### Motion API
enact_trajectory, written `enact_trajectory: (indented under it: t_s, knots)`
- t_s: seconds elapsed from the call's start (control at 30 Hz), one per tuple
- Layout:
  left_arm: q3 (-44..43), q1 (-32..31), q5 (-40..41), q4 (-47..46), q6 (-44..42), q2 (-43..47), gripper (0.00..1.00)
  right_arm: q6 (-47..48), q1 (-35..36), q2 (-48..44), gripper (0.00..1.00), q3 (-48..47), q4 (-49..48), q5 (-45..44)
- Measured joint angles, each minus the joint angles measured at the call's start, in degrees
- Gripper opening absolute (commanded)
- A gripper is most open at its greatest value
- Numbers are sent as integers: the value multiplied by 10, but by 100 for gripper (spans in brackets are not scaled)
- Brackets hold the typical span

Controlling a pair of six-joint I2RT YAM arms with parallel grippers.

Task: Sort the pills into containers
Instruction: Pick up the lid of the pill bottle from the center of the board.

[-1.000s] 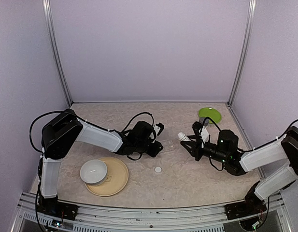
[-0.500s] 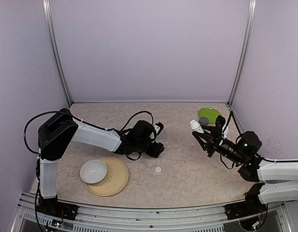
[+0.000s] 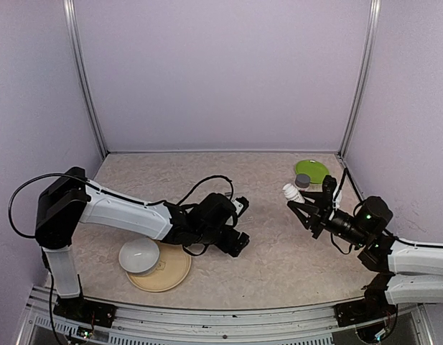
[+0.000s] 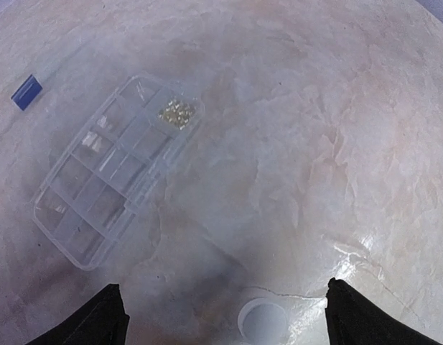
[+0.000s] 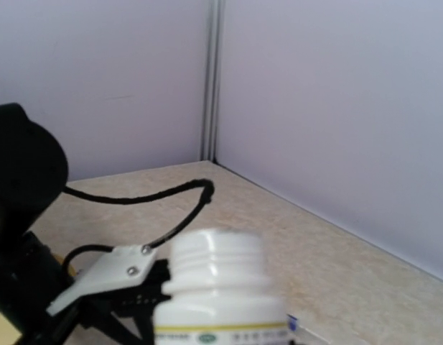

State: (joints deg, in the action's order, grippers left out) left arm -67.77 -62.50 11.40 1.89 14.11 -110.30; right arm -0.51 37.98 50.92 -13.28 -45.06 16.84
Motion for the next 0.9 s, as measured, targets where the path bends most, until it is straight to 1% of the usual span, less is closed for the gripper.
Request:
enact_trajectory:
  t_s: [0.27, 0.5, 0.77, 0.9]
  knots:
    - [31, -15, -13, 54, 32, 5, 87, 0, 0, -11, 0, 10, -5, 23]
    - [26, -17, -24, 78, 37, 2, 76, 0, 0, -16, 0, 12, -6, 26]
    - [8, -17, -34, 83, 35, -7, 74, 0, 0, -18, 0, 12, -6, 25]
    - [0, -17, -36, 85, 32, -19, 65, 0, 0, -17, 0, 12, -6, 25]
